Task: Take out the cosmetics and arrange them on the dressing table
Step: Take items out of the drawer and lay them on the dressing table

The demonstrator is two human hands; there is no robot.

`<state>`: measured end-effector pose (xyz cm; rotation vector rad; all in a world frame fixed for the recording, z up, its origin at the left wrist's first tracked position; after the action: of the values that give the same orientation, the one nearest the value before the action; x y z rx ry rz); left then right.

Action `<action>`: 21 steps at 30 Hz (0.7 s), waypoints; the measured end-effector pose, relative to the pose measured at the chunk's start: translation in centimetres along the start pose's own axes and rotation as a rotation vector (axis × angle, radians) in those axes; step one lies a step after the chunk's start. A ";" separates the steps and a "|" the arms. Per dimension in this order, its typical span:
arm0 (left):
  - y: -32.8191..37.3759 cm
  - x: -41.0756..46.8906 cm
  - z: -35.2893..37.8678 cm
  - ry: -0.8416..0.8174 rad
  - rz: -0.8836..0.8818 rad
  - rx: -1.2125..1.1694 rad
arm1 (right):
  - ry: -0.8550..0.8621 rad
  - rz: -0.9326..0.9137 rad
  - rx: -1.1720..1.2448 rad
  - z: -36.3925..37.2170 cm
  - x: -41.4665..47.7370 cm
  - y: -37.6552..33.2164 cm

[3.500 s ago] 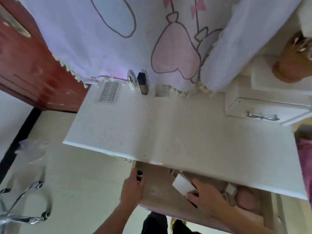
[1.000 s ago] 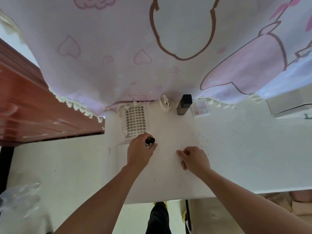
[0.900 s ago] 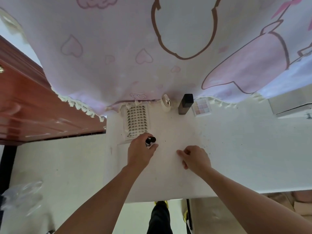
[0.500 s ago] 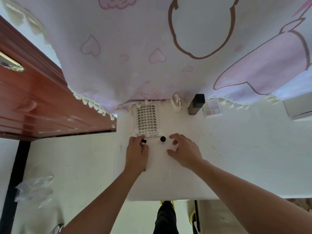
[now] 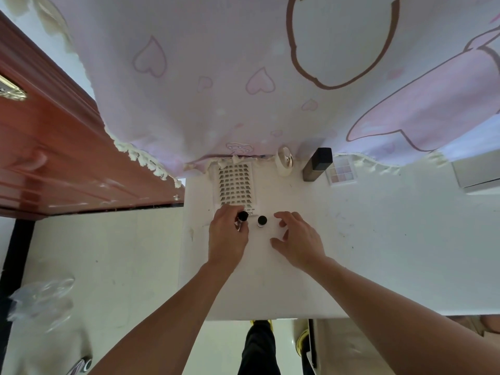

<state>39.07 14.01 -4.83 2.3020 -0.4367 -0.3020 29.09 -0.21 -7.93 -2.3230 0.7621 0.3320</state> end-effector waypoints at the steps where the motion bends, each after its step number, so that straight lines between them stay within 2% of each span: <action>1: 0.0 -0.1 0.1 -0.009 0.032 0.021 | 0.003 0.005 0.006 0.0 0.0 0.1; 21: -2.3 -2.1 -1.1 -0.113 0.080 0.194 | -0.010 0.019 -0.041 0.3 -0.7 -0.1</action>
<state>38.01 17.08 -5.54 2.4560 -0.6374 -0.3649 28.58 0.36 -7.84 -2.3519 0.7797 0.3711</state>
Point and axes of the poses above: each hand's wrist, its own x-axis towards the middle knuckle, its own z-axis out of the palm, y = z × x, the point moved 4 cm from there along x, towards the middle knuckle, and after that the axes turned 2 degrees about y, right-handed, at the moved point
